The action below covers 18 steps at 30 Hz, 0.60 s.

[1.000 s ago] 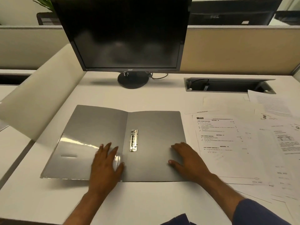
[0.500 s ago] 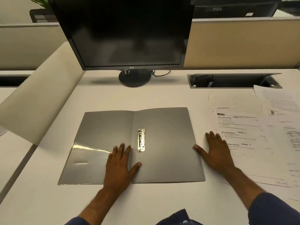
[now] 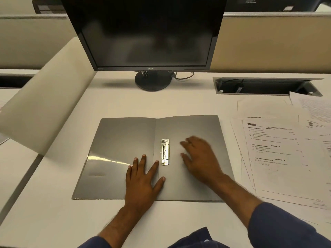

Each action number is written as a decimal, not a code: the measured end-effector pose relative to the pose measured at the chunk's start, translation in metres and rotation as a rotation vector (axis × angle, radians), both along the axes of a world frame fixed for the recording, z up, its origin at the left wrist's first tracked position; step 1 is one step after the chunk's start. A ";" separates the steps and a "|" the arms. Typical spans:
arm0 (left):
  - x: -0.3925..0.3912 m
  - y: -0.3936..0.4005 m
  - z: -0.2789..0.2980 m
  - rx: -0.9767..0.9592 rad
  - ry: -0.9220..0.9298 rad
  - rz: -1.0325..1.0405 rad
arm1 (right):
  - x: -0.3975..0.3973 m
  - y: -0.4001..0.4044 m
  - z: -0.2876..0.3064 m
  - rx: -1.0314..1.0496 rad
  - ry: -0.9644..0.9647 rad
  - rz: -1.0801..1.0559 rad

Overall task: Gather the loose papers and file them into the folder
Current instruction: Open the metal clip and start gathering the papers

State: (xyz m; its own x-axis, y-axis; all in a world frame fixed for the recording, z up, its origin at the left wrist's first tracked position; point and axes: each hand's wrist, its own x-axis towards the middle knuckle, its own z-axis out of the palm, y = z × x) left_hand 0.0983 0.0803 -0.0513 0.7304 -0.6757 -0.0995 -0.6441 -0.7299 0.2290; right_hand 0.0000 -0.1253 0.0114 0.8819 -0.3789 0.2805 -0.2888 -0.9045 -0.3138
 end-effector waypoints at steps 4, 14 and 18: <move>0.003 -0.001 -0.001 -0.025 -0.001 0.009 | 0.019 0.027 -0.015 0.211 0.230 0.141; 0.002 -0.003 -0.003 -0.024 0.001 0.028 | 0.040 0.048 -0.043 0.473 0.026 -0.224; 0.002 -0.003 -0.005 -0.018 0.015 0.029 | 0.045 0.052 -0.046 0.515 0.041 -0.250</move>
